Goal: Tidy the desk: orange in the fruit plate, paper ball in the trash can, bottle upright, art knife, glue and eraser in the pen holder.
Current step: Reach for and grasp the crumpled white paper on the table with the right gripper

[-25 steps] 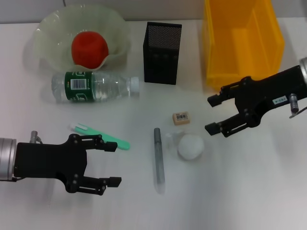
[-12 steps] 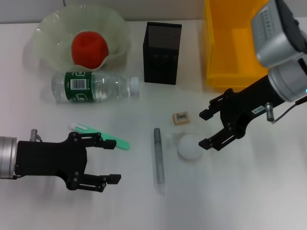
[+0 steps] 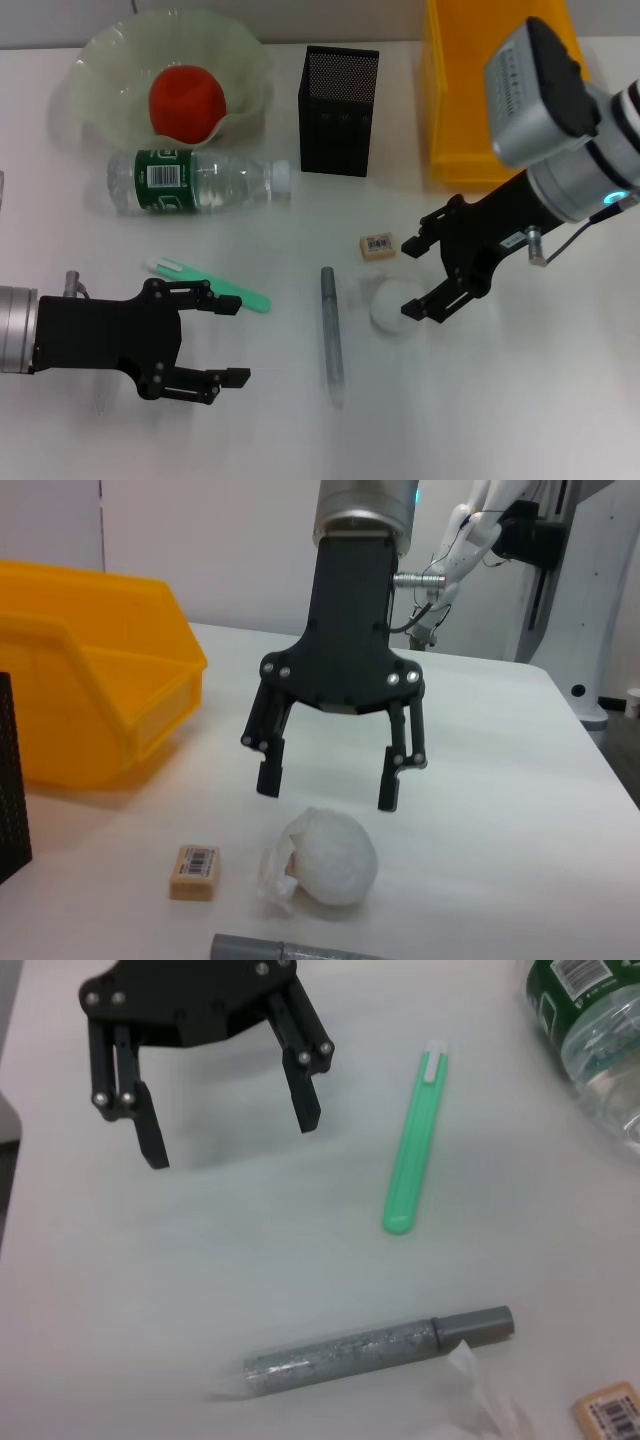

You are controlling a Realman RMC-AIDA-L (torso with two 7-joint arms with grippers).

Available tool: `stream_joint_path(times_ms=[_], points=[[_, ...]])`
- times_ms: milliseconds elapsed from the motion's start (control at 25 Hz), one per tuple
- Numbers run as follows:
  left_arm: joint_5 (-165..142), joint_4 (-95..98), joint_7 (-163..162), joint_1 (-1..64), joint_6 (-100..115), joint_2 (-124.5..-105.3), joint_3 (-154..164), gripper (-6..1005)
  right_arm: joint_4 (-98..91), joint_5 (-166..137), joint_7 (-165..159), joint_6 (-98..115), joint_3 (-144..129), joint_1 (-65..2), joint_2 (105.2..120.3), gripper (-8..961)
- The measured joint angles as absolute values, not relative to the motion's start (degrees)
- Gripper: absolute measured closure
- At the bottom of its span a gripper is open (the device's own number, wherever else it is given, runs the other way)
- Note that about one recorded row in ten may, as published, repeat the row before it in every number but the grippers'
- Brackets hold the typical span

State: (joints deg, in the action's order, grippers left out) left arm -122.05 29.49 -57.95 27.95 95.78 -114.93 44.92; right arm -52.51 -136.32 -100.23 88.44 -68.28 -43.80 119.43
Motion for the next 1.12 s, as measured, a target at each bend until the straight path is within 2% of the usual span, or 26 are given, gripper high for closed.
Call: stream_joint_path(times_ms=[1120], points=[[-122.0,29.6,-58.0,28.7,95.8,-115.29,44.7,187,-46.1,-133.8,-99.8,80.4,-77.3,-45.8,119.58,136]])
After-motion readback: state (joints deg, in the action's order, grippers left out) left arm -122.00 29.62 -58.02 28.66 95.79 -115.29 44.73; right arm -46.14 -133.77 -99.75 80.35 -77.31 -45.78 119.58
